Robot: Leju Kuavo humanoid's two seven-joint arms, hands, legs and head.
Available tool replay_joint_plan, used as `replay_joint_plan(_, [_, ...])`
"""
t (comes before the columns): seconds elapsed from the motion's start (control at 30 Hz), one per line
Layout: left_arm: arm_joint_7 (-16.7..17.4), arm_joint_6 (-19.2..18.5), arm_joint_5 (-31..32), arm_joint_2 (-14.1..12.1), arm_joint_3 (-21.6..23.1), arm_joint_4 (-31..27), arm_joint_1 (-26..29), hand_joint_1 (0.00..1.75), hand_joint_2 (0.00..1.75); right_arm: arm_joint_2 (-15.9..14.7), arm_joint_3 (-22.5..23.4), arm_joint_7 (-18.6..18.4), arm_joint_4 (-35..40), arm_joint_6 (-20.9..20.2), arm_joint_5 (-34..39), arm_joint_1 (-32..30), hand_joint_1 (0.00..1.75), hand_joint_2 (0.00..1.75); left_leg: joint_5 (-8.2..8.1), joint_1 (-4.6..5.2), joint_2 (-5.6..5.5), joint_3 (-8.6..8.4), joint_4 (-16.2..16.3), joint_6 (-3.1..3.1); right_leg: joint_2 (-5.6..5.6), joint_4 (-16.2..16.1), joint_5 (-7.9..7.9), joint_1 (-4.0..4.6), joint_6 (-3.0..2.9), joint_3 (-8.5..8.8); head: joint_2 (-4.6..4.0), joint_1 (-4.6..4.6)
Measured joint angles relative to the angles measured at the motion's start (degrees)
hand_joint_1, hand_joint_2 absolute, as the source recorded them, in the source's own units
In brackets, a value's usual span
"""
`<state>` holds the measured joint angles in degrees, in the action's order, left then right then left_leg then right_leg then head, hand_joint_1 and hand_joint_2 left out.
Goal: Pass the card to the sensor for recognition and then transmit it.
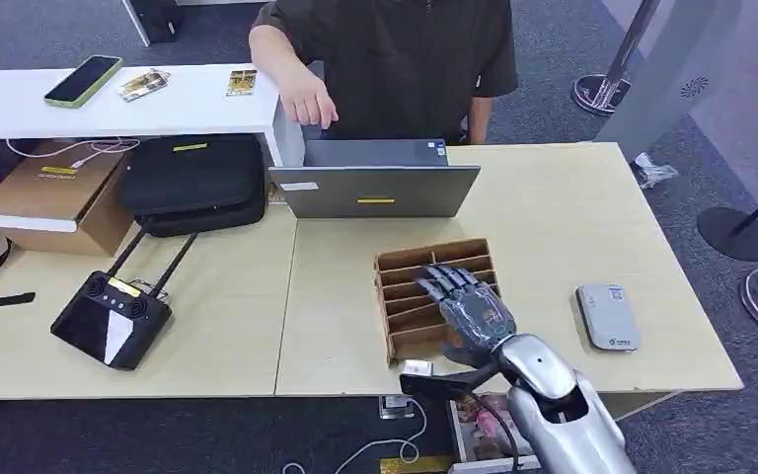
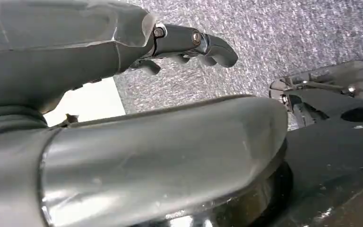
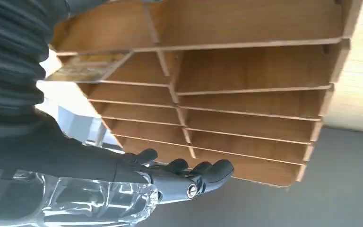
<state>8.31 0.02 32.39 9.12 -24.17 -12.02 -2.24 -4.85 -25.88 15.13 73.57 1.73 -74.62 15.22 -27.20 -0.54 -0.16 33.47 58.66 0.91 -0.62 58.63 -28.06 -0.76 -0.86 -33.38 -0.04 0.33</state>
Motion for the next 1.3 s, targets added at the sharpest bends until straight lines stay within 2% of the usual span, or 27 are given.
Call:
replay_joint_plan(0.3, [-1.6,-0.6,0.4,-1.2,0.0,0.0,-0.5,0.0,0.0,-2.0,-1.5,0.0,-1.6,0.0,0.7,0.7,0.0,1.75,0.0,0.01,-0.01,0.01,0.0,0.0,-0.01,0.0,0.0,-0.01,0.0,0.0,0.0,0.0])
replay_joint_plan(0.87, [-2.5,0.0,1.0,-1.8,-0.1,0.0,-0.6,0.0,0.0,-11.0,-1.6,-1.0,-2.6,1.0,1.9,1.3,0.0,1.75,-0.01,0.02,-0.04,0.01,0.1,-0.02,-0.04,0.0,0.0,-0.01,0.01,0.02,0.0,0.0])
replay_joint_plan(1.3, [-2.5,-0.1,2.3,-1.9,-0.1,0.0,-0.6,0.0,0.0,-12.2,-1.4,-2.5,-1.3,0.9,2.0,0.2,0.0,1.75,-0.01,0.01,-0.05,0.01,0.1,-0.02,-0.04,0.0,0.0,-0.01,0.01,0.03,0.0,0.0])
